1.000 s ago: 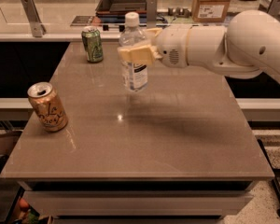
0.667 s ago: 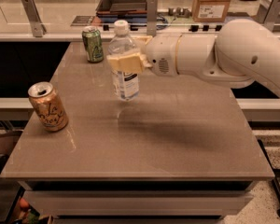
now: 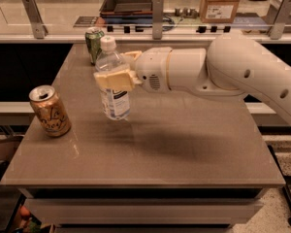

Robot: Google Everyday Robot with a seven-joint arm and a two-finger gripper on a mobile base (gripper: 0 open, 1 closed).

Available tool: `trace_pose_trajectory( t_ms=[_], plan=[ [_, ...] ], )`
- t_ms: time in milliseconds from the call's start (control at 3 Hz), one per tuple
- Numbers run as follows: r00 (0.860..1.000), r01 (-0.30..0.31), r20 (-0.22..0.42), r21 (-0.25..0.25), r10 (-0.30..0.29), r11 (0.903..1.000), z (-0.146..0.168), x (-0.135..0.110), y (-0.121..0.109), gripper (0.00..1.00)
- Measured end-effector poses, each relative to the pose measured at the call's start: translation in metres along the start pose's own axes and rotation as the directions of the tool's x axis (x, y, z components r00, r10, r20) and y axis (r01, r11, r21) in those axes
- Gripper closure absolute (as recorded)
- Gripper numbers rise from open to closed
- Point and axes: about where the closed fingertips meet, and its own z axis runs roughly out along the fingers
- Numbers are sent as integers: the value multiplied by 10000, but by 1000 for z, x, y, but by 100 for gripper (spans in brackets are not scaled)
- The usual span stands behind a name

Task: Move blue plastic bottle near orange can

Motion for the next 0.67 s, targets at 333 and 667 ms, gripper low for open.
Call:
trace_pose_trajectory(
  t_ms=[333, 667],
  plan=[
    [9997, 209, -102, -169, -211, 9996, 11, 8, 17, 100],
    [9982, 568, -194, -150, -571, 9983, 21, 18, 36, 100]
  ],
)
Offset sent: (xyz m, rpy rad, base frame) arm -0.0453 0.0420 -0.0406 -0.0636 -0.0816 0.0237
